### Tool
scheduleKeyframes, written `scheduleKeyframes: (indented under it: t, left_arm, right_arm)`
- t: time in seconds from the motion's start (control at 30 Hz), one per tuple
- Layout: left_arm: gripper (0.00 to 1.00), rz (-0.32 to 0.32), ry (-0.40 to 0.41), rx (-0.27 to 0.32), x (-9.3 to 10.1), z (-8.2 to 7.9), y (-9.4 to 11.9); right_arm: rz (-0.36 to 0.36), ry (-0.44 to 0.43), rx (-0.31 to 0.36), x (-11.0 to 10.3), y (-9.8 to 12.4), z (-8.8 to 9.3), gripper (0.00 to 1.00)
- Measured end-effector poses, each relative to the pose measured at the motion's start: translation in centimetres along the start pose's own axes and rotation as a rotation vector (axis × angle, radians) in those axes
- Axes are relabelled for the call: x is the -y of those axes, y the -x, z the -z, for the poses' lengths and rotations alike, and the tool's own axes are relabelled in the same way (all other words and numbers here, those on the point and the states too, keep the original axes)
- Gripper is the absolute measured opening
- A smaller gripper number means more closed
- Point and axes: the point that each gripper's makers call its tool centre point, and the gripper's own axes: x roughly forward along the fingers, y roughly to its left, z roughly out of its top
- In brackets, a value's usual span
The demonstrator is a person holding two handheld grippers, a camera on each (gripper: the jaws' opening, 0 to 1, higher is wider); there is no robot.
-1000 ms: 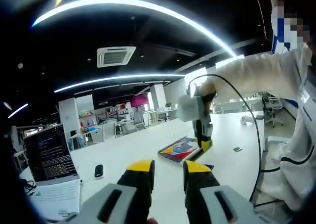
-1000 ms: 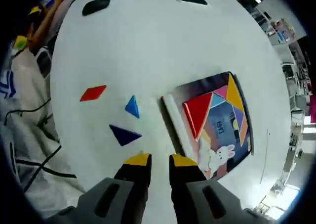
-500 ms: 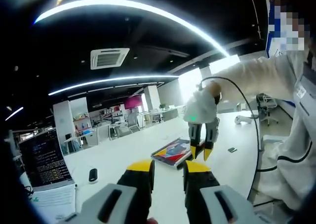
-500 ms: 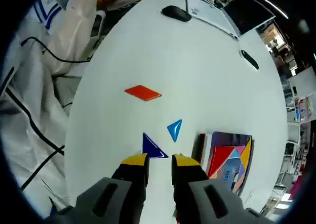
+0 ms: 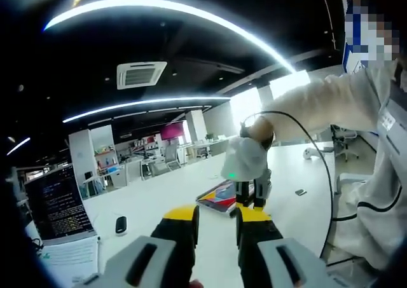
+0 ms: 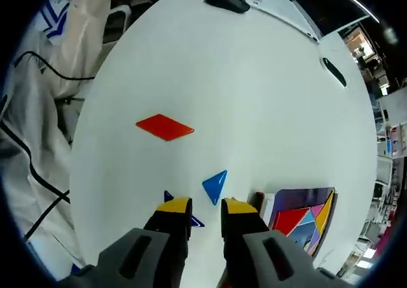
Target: Pick up the tangram pieces one by one and place each piece onto its matching region on the pattern sheet, fitting the shapes together until the outline on the sheet is completely filled by the tangram pieces
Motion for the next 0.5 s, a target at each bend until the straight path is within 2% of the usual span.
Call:
scheduleKeyframes:
  t: [0.2,0.33,0.5]
  left_arm:
    - [0.25,-0.019,0.005,0.003,-0.39,-0.07,0.21]
    - [0.25,-0.020,0.001,0.007,-0.36,-0.27,0.29]
    - [0.25,-0.016,-0.001,0.003,-0.26,-0.43,-0.14]
  right_arm:
    - [-0.018,-0.047,0.026,-0.16,-0.62,-0.52,0.20]
    - [-0.024,-0.048,0.036,0.34,-0.70,-0.44,0.24]
    - [-0.098,-0.060,0.011,0.41,-0.82,-0.25,0.23]
